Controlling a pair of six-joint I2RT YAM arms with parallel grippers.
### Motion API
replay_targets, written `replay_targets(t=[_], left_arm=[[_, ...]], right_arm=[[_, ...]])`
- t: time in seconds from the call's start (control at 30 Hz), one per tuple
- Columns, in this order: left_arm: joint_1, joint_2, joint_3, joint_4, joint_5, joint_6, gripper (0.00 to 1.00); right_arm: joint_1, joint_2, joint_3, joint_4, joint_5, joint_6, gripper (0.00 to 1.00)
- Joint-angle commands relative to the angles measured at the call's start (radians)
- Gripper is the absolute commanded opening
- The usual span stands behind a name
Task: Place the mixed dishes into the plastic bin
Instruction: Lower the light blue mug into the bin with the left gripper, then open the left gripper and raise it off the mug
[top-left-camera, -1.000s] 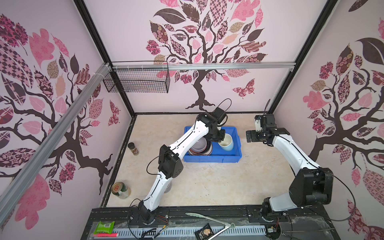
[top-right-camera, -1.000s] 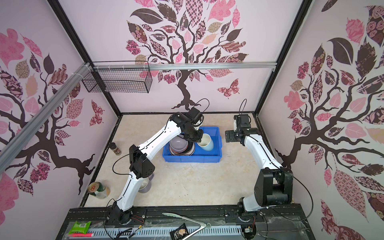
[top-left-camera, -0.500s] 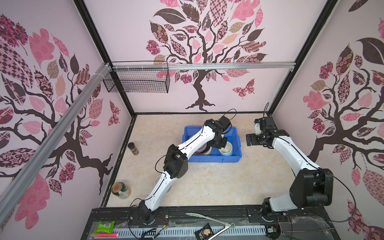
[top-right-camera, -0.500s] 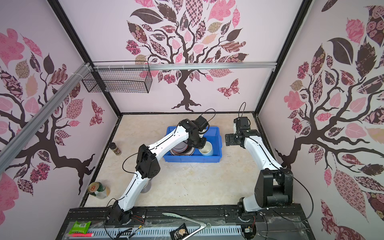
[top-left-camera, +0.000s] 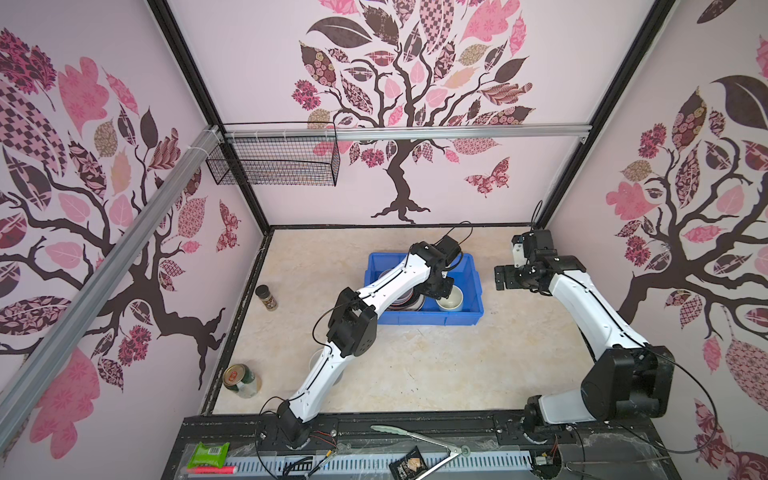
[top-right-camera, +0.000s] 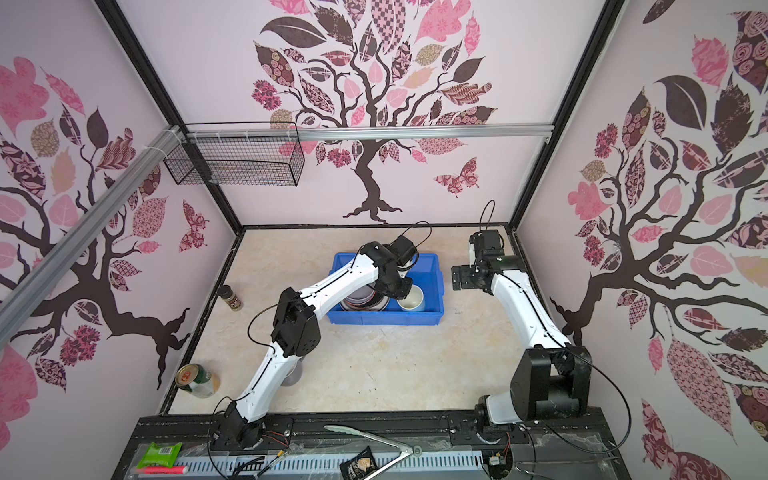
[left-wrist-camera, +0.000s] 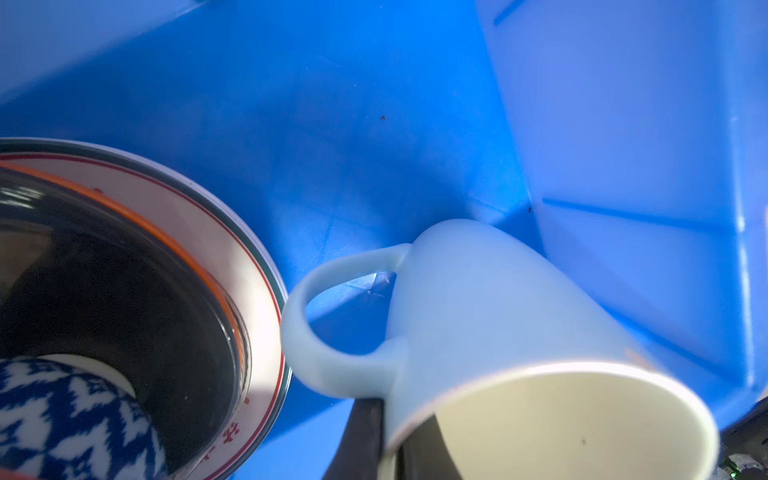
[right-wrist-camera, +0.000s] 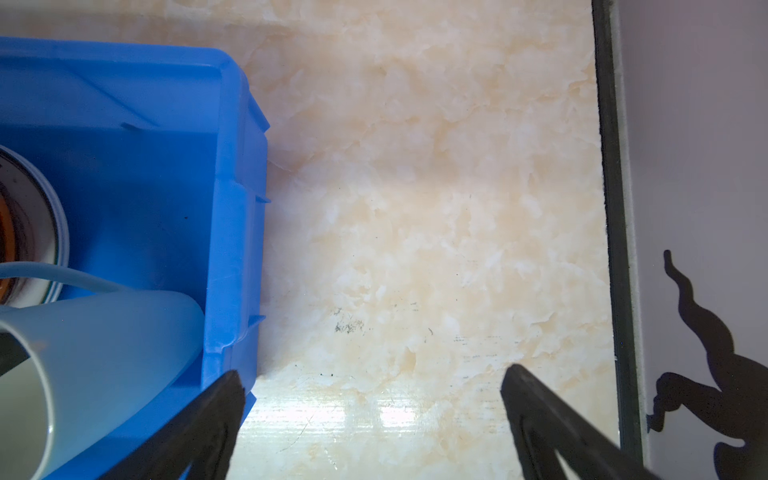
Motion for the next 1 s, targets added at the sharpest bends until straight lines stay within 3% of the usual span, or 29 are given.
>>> replay_targets(t=[0.0,0.5,0.73,0.97], left_arm=[[-0.008,0.004,-0.007,0.033,0.005,0.013,0.12],[-0.013,0.019,0.042,0.021,0.004,0.02,0.35],[-0.001,-0.048,0.048,0.079,0.002,0.024,0.53],[0.06,-0.136,0.054,0.142,0.047,0.007,0.64]], right_arm=[[0.002,-0.034,0.009,-0.028,-0.008,0.01,0.99],[0.001,-0.036,-0.024,-0.025,-0.011,0.009,0.99],[0.002,0.018,0.008,-0.011,-0.072,0.008,0.99],[0.003,0.109,0.031,0.016,-0.183,0.015,0.99]])
